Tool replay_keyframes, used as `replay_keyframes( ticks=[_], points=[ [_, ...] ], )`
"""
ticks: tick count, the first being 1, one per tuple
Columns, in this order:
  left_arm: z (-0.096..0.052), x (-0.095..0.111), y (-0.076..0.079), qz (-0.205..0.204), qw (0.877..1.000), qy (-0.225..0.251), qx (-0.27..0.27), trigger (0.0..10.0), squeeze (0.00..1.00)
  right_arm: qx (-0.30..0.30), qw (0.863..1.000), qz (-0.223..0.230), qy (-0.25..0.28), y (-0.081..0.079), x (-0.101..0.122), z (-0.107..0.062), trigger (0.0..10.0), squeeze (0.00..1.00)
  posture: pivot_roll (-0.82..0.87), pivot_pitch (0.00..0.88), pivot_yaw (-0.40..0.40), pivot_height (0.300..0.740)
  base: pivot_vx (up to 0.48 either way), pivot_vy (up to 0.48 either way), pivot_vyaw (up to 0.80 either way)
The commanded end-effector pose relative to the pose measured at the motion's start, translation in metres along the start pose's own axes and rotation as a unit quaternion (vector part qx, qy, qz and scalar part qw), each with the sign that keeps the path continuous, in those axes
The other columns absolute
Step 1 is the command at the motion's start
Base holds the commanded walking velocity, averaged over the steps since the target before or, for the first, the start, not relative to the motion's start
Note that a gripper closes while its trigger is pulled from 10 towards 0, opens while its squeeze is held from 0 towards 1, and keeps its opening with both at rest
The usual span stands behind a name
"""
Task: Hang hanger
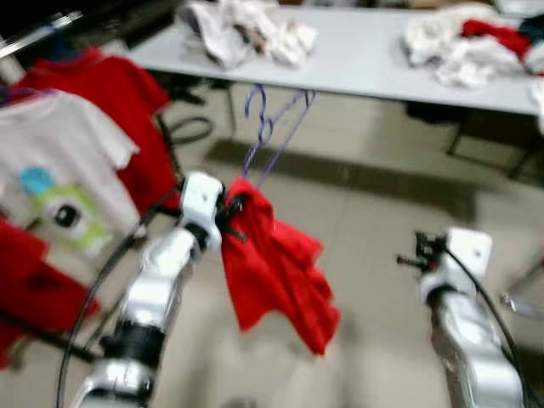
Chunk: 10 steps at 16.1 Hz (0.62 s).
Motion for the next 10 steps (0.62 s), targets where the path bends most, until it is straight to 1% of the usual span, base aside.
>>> replay_keyframes(
  ticks=[1, 2, 4, 6, 7, 9, 10],
  points=[
    [0.0056, 0.0116, 0.0002, 0.012, 1.000, 0.018, 0.000, 10.0, 0.00, -0.010, 1.000, -0.004, 0.006, 0.0038, 0.0028, -0.0014, 10.0, 0.00, -0.04, 0.000, 0.116, 0.740, 0.289, -0.379, -0.64],
    [0.0067, 0.0123, 0.0023, 0.011, 1.000, 0.018, -0.007, 10.0, 0.00, -0.017, 1.000, -0.003, 0.007, 0.0054, 0.0030, -0.0016, 10.0, 0.00, -0.04, 0.000, 0.119, 0.740, 0.311, -0.364, 0.00],
    [0.0072, 0.0120, 0.0037, 0.005, 1.000, 0.018, -0.008, 10.0, 0.00, -0.020, 1.000, -0.003, 0.008, 0.0068, 0.0036, -0.0015, 10.0, 0.00, -0.04, 0.000, 0.118, 0.740, 0.000, 0.000, 0.00],
    [0.0045, 0.0089, 0.0067, -0.014, 1.000, 0.018, -0.010, 10.0, 0.00, -0.010, 1.000, -0.015, 0.011, 0.0049, 0.0062, 0.0002, 10.0, 0.00, -0.04, 0.000, 0.107, 0.740, 0.000, 0.000, 0.00],
    [0.0036, 0.0085, 0.0071, -0.014, 1.000, 0.020, -0.010, 10.0, 0.00, -0.007, 1.000, -0.016, 0.011, 0.0040, 0.0068, 0.0007, 10.0, 0.00, -0.03, 0.000, 0.098, 0.740, 0.000, 0.000, 0.00],
    [0.0022, 0.0088, 0.0063, -0.010, 1.000, 0.028, -0.004, 10.0, 0.00, -0.002, 1.000, -0.017, 0.008, 0.0023, 0.0067, 0.0023, 10.0, 0.00, -0.03, 0.000, 0.088, 0.740, 0.000, 0.000, -0.45],
    [0.0019, 0.0100, 0.0053, -0.013, 0.999, 0.033, -0.001, 10.0, 0.00, -0.001, 1.000, -0.016, 0.007, 0.0020, 0.0066, 0.0029, 10.0, 0.00, -0.03, 0.000, 0.085, 0.740, 0.000, 0.000, -0.80]
  ],
)
Point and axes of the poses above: a point about 5 cm out from each wrist's last joint towards the gripper, its own z axis pointing out of the wrist towards the gripper, its own x axis along the axis of the wrist's last joint, y = z × x, the point moved 2 cm from there along z, pointing out of the wrist towards the gripper, and after that the axes turned 3 degrees about z, right-handed, at the moved point
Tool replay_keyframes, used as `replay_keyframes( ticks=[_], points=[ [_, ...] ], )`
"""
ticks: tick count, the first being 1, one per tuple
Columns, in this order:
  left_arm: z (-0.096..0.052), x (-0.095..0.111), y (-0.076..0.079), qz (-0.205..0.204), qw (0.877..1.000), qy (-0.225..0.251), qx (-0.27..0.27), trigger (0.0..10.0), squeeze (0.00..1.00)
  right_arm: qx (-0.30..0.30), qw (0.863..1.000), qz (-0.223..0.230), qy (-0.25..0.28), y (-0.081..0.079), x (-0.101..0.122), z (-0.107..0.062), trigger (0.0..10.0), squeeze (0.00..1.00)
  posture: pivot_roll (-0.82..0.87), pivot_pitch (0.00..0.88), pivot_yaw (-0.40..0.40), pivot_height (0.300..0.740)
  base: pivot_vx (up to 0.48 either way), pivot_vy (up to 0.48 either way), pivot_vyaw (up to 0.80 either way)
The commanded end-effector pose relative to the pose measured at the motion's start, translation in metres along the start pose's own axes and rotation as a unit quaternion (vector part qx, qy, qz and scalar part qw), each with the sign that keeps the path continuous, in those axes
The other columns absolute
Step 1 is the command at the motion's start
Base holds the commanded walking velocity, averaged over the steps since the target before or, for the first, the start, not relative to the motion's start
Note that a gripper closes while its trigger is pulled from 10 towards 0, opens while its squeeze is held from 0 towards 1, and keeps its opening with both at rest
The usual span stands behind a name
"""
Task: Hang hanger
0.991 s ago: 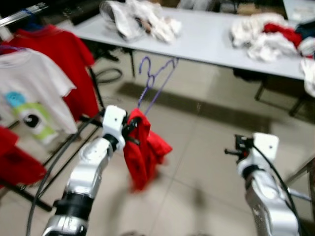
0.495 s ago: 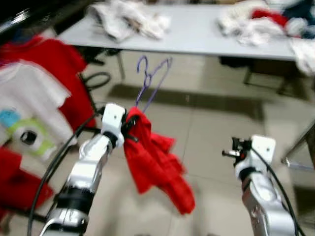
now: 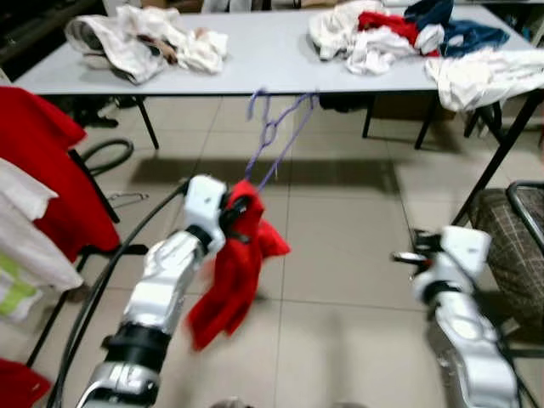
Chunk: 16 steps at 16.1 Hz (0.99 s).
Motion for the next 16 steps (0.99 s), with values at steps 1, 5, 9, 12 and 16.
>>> replay_keyframes(
  ticks=[1, 5, 9, 12, 16],
  points=[
    [0.001, 0.013, -0.005, 0.004, 1.000, 0.029, 0.010, 10.0, 0.00, -0.002, 1.000, 0.000, -0.002, 0.003, 0.000, 0.000, 10.0, 0.00, -0.03, 0.000, 0.084, 0.740, 0.270, 0.000, -0.80],
    [0.000, 0.016, -0.014, 0.005, 0.999, 0.030, 0.011, 10.0, 0.00, 0.007, 1.000, -0.004, 0.002, 0.000, 0.002, 0.001, 10.0, 0.00, -0.03, 0.000, 0.094, 0.740, 0.480, 0.000, -0.80],
    [0.003, 0.016, -0.014, 0.003, 1.000, 0.025, 0.011, 10.0, 0.00, 0.020, 1.000, -0.017, 0.011, -0.003, 0.005, 0.001, 10.0, 0.00, -0.04, 0.000, 0.108, 0.740, 0.306, 0.000, 0.00],
    [-0.003, 0.016, -0.014, 0.026, 0.998, 0.018, -0.055, 10.0, 0.00, 0.062, 0.997, -0.028, 0.036, -0.002, 0.018, -0.001, 10.0, 0.00, -0.04, 0.000, 0.099, 0.740, 0.000, 0.000, 0.00],
    [-0.016, 0.031, -0.032, 0.082, 0.980, 0.001, -0.181, 0.0, 0.00, 0.218, 0.968, -0.021, 0.119, 0.008, 0.068, -0.016, 10.0, 0.00, -0.03, 0.000, 0.089, 0.740, 0.000, 0.000, 0.00]
  ],
)
Point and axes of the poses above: a point about 5 cm out from each wrist's last joint towards the gripper, its own z axis pointing out of the wrist towards the gripper, its own x axis along the axis of the wrist's last joint, y = z × x, the point moved 2 cm from there along z, pointing out of the wrist towards the gripper, and after that the axes turned 3 degrees about z, right-handed, at the moved point
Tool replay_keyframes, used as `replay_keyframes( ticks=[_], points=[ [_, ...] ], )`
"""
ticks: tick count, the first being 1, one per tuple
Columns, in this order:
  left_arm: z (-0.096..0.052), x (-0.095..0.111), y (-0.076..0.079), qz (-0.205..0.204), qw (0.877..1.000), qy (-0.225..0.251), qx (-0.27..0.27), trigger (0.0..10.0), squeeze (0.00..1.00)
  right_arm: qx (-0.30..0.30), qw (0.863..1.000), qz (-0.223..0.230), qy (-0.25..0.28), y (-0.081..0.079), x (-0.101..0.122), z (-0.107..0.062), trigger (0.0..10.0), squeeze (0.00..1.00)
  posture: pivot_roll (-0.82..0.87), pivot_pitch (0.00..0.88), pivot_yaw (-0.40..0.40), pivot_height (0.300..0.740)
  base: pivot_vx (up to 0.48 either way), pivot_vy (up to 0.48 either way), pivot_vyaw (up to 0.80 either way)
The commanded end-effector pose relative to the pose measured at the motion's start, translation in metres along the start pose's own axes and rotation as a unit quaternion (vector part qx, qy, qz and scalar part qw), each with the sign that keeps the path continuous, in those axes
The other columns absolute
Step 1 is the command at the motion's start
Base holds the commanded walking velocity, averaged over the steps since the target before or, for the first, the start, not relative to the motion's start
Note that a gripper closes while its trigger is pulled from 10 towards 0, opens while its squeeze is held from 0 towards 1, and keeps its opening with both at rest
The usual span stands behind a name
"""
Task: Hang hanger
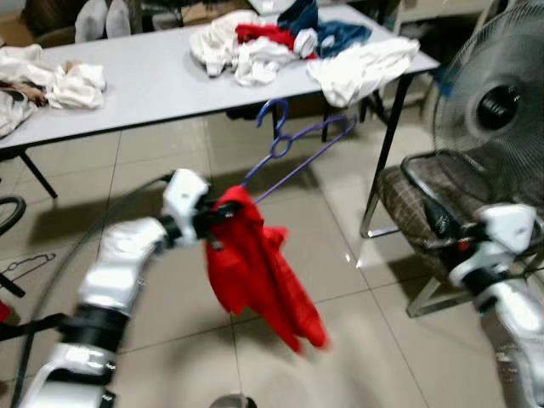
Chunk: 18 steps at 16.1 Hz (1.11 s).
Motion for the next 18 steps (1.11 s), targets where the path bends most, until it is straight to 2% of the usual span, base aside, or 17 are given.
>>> replay_keyframes(
  ticks=[1, 2, 4, 5, 6, 8, 9, 11, 12, 13, 15, 18],
  points=[
    [-0.001, 0.015, -0.008, 0.021, 1.000, 0.013, -0.020, 0.0, 0.00, 0.064, 0.998, 0.008, 0.023, -0.009, 0.017, -0.002, 10.0, 0.60, -0.03, 0.000, 0.094, 0.740, 0.000, 0.000, 0.00],
    [-0.002, 0.019, -0.011, 0.029, 0.999, 0.009, -0.032, 0.0, 0.00, 0.097, 0.995, 0.008, 0.029, -0.011, 0.027, -0.004, 10.0, 1.00, -0.03, 0.000, 0.099, 0.740, 0.000, 0.000, 0.00],
    [-0.002, 0.029, -0.014, 0.061, 0.993, -0.007, -0.103, 0.0, 0.00, 0.211, 0.977, -0.006, 0.012, -0.016, 0.056, -0.010, 10.0, 1.00, -0.05, 0.000, 0.115, 0.740, 0.000, 0.000, 0.00],
    [0.000, 0.032, -0.013, 0.073, 0.989, -0.012, -0.130, 0.0, 0.00, 0.245, 0.969, -0.006, -0.005, -0.018, 0.063, -0.009, 10.0, 1.00, -0.05, 0.000, 0.111, 0.740, 0.000, 0.000, 0.00],
    [0.001, 0.034, -0.006, 0.090, 0.980, -0.025, -0.177, 0.0, 0.00, 0.265, 0.964, -0.026, -0.005, -0.017, 0.076, -0.002, 10.0, 1.00, -0.05, 0.000, 0.106, 0.740, 0.000, 0.000, 0.00],
    [0.000, 0.036, 0.001, 0.096, 0.968, -0.039, -0.230, 0.0, 0.00, 0.300, 0.953, -0.046, -0.009, -0.019, 0.090, 0.006, 10.0, 1.00, -0.04, 0.000, 0.089, 0.740, 0.000, 0.000, 0.00],
    [0.001, 0.038, 0.003, 0.097, 0.964, -0.042, -0.242, 0.0, 0.00, 0.317, 0.947, -0.053, -0.022, -0.020, 0.092, 0.007, 10.0, 1.00, -0.04, 0.000, 0.085, 0.740, 0.000, 0.000, 0.00],
    [0.003, 0.043, 0.007, 0.121, 0.950, -0.058, -0.281, 0.0, 0.00, 0.347, 0.930, -0.092, -0.083, -0.020, 0.090, 0.017, 10.0, 1.00, -0.02, 0.000, 0.065, 0.740, 0.000, 0.000, 0.00],
    [0.006, 0.047, 0.011, 0.129, 0.945, -0.061, -0.295, 0.0, 0.00, 0.363, 0.916, -0.105, -0.131, -0.021, 0.079, 0.020, 10.0, 0.00, -0.01, 0.000, 0.044, 0.740, 0.000, 0.000, 0.00],
    [0.008, 0.051, 0.014, 0.136, 0.941, -0.059, -0.305, 0.0, 0.00, 0.376, 0.907, -0.111, -0.156, -0.021, 0.070, 0.021, 10.0, 0.00, 0.00, 0.000, 0.033, 0.740, 0.000, 0.000, 0.00],
    [0.009, 0.055, 0.020, 0.141, 0.934, -0.056, -0.323, 0.0, 0.00, 0.369, 0.905, -0.122, -0.171, -0.016, 0.063, 0.028, 10.0, 0.00, 0.01, 0.000, 0.022, 0.740, 0.000, 0.000, 0.00],
    [0.008, 0.061, 0.028, 0.151, 0.921, -0.057, -0.356, 0.0, 0.00, 0.379, 0.896, -0.144, -0.180, -0.011, 0.060, 0.040, 10.0, 0.00, 0.01, 0.000, 0.017, 0.740, 0.000, 0.000, 0.00]
  ],
)
Point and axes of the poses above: a point about 5 cm out from each wrist's last joint towards the gripper, its own z axis pointing out of the wrist towards the gripper, its own x axis along the axis of the wrist's last joint, y = z × x, the point moved 2 cm from there along z, pointing out of the wrist towards the gripper, and after that the axes turned 3 degrees about z, right-handed, at the moved point
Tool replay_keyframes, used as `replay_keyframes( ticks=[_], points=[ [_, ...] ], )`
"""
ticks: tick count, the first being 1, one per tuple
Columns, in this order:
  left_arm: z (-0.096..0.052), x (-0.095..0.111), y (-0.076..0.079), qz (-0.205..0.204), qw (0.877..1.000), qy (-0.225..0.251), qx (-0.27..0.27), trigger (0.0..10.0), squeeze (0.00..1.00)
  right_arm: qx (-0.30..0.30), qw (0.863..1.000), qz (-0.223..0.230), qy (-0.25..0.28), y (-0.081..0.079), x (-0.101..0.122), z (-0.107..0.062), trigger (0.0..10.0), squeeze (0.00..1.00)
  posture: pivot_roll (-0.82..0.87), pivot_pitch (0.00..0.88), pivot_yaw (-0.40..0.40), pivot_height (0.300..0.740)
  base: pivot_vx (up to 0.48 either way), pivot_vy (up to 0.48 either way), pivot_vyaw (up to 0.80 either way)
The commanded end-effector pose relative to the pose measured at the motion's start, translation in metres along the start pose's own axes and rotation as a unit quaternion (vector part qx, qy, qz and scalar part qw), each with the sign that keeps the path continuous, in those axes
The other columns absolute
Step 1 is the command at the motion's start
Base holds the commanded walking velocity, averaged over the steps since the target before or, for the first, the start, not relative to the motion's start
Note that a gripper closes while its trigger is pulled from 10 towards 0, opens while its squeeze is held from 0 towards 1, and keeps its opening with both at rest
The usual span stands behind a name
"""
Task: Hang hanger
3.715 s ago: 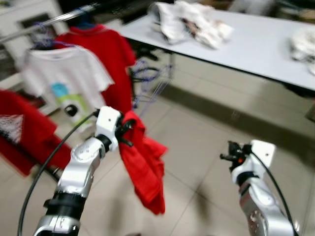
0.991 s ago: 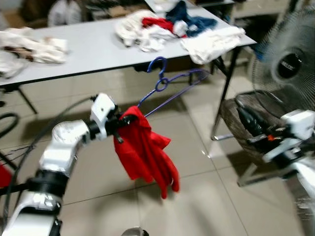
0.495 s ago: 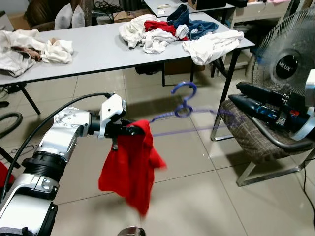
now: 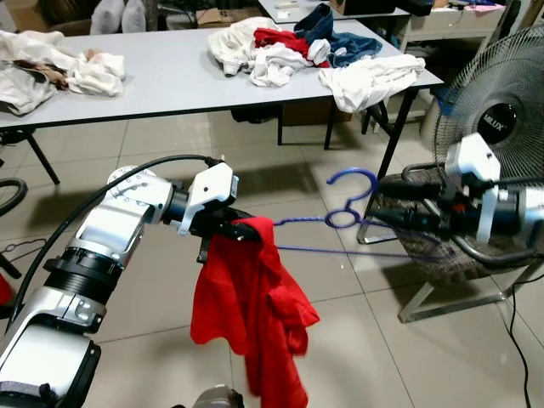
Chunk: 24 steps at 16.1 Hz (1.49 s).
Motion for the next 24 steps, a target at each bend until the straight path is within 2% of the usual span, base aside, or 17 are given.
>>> replay_keyframes(
  ticks=[1, 4, 6, 11, 14, 16, 19, 23, 24],
  points=[
    [-0.002, 0.011, -0.002, 0.022, 1.000, 0.001, -0.006, 0.0, 0.00, 0.015, 1.000, -0.010, 0.000, 0.000, 0.002, 0.002, 10.0, 0.00, 0.01, 0.000, 0.016, 0.740, 0.000, 0.000, 0.00],
    [0.005, 0.018, -0.003, 0.022, 0.999, 0.008, -0.024, 0.0, 0.00, 0.120, 0.993, -0.002, 0.011, -0.019, 0.007, 0.006, 10.0, 0.00, 0.01, 0.000, 0.009, 0.740, 0.000, 0.000, 0.00],
    [0.006, 0.013, -0.002, 0.020, 0.999, -0.009, -0.034, 0.0, 0.00, 0.137, 0.991, -0.005, 0.013, -0.021, 0.010, 0.005, 10.0, 0.00, 0.02, 0.000, 0.011, 0.740, 0.000, 0.000, 0.00],
    [0.003, 0.010, -0.004, 0.017, 0.999, -0.021, -0.033, 0.0, 0.00, 0.147, 0.989, -0.009, -0.004, -0.022, 0.004, 0.002, 10.0, 0.00, 0.01, 0.000, 0.018, 0.740, 0.000, 0.000, 0.00],
    [0.003, 0.009, -0.007, 0.019, 0.999, -0.029, -0.032, 0.0, 0.00, 0.173, 0.985, -0.001, -0.022, -0.027, 0.000, -0.008, 10.0, 0.00, 0.01, 0.000, 0.020, 0.740, 0.000, 0.000, 0.00],
    [0.002, 0.009, -0.008, 0.020, 0.999, -0.031, -0.031, 0.0, 0.00, 0.168, 0.985, -0.002, -0.032, -0.026, -0.004, -0.009, 10.0, 0.00, 0.01, 0.000, 0.024, 0.740, 0.000, 0.000, 0.00],
    [0.009, 0.021, -0.007, 0.032, 0.998, -0.004, -0.044, 0.0, 0.00, 0.133, 0.990, -0.019, -0.033, -0.021, -0.008, 0.009, 10.0, 0.00, 0.01, 0.000, 0.031, 0.740, 0.000, 0.000, 0.00],
    [0.013, 0.024, -0.005, 0.042, 0.997, -0.003, -0.059, 0.0, 0.00, 0.142, 0.989, -0.021, -0.032, -0.023, -0.009, 0.016, 10.0, 0.00, 0.01, 0.000, 0.029, 0.740, 0.000, 0.000, 0.00],
    [0.014, 0.025, -0.005, 0.043, 0.997, -0.003, -0.060, 0.0, 0.00, 0.151, 0.988, -0.018, -0.033, -0.024, -0.009, 0.017, 2.9, 0.00, 0.01, 0.000, 0.027, 0.740, 0.000, 0.000, 0.00]
  ],
)
Point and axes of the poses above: a point about 5 cm out from each wrist's last joint towards the gripper, its own z axis pointing out of the wrist towards the gripper, its own x axis along the axis of the wrist's last joint, y = z × x, the point moved 2 cm from there along z, pointing out of the wrist towards the gripper, and after that the axes turned 3 degrees about z, right-handed, at the moved point
